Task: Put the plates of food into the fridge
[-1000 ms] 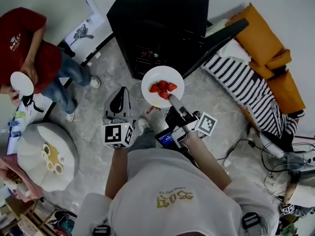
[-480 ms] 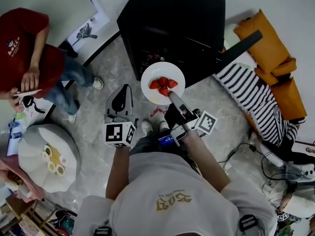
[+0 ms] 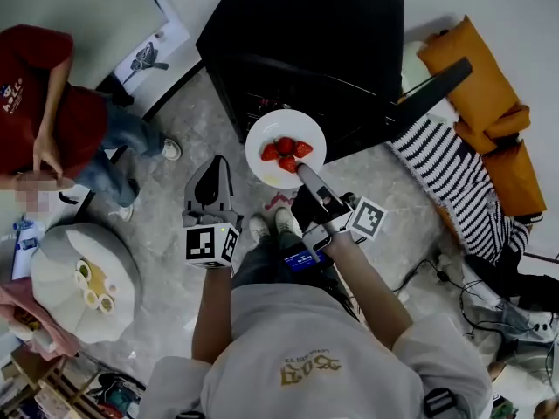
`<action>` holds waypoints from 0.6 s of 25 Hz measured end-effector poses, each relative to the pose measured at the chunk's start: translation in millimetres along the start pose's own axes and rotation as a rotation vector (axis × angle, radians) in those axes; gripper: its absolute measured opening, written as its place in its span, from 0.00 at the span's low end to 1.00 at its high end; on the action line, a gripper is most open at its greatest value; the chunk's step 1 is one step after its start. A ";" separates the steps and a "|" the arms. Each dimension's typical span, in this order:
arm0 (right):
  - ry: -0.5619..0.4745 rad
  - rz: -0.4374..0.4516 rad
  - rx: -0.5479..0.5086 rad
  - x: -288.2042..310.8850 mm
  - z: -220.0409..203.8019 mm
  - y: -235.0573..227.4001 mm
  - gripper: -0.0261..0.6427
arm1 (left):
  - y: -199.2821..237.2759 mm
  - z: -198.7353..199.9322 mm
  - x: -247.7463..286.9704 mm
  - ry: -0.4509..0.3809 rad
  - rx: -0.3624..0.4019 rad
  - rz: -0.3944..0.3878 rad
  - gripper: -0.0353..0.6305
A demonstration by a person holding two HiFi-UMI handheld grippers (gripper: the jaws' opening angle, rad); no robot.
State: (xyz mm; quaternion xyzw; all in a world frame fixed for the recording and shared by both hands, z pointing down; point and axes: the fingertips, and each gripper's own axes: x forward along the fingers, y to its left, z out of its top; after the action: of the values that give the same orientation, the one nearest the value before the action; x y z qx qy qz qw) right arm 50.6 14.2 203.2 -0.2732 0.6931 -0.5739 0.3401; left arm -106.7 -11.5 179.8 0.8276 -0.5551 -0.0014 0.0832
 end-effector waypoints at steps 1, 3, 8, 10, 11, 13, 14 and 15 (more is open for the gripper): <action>0.008 0.000 -0.003 0.8 0.7 -2.1 0.15 | 0.7 -2.2 1.1 0.002 -0.002 0.005 0.06; 0.012 0.001 0.001 2.1 1.6 -7.0 0.14 | 2.9 -7.0 2.8 0.010 0.001 0.011 0.06; 0.020 -0.014 0.009 3.8 4.7 -21.2 0.15 | 8.5 -20.2 6.7 0.027 -0.004 0.022 0.06; 0.027 -0.018 0.007 3.1 6.5 -27.8 0.14 | 7.4 -26.4 8.4 0.030 -0.005 0.020 0.06; 0.030 -0.017 0.006 3.2 7.1 -30.9 0.14 | 6.8 -29.6 9.3 0.032 -0.004 0.018 0.06; 0.034 -0.012 0.007 4.1 7.3 -36.3 0.14 | 6.1 -35.7 10.8 0.039 0.000 0.014 0.06; 0.035 -0.010 0.009 4.6 6.9 -38.8 0.15 | 5.7 -38.4 11.3 0.042 0.001 0.013 0.06; 0.038 -0.009 0.012 4.6 6.6 -41.0 0.14 | 5.0 -40.9 11.5 0.046 0.002 0.013 0.06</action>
State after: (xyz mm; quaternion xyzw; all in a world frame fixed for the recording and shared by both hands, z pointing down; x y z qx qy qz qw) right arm 52.5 -1.2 242.0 -0.2633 0.6948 -0.5845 0.3260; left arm -103.0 -18.3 221.9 0.8239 -0.5584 0.0185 0.0952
